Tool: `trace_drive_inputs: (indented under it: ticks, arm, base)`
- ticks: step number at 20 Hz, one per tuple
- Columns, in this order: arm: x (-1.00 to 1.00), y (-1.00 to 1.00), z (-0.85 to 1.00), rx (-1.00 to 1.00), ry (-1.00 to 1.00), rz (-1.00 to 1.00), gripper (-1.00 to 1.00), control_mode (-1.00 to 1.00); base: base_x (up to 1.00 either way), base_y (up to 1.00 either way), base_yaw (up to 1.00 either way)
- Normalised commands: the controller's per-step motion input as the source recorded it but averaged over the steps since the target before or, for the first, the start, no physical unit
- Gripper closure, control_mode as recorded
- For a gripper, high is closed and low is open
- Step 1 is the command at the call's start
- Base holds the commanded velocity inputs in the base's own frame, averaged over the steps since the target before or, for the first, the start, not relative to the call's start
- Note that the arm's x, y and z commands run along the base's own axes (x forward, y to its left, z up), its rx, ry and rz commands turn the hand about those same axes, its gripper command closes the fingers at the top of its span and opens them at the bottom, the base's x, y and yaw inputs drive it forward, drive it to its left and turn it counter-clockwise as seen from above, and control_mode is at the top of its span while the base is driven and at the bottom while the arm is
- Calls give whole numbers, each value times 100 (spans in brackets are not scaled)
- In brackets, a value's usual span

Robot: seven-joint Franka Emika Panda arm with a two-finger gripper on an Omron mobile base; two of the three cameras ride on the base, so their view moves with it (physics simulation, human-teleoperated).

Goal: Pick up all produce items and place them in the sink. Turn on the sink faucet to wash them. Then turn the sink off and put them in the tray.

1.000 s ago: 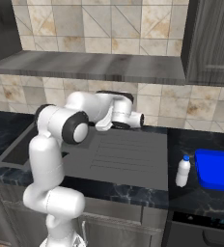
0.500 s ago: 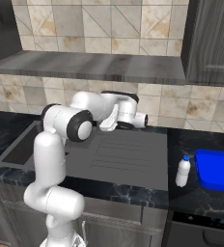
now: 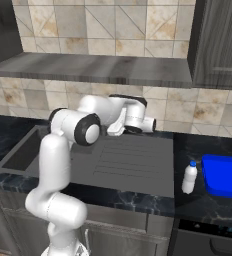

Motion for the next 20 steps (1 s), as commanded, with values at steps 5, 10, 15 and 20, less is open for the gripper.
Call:
trace_drive_inputs:
  ticks: [5,10,15,20]
  arm:
    - [27,-20,-15,0,4,0,-100,-100]
    - [33,-10,-16,0,4,0,-100,-100]
    - [24,1,-14,0,3,5,-100,-100]
    - [29,0,-16,0,2,5,-100,-100]
  base:
    - [0,0,0]
    - [0,0,0]
    - [0,0,0]
    - [0,0,0]
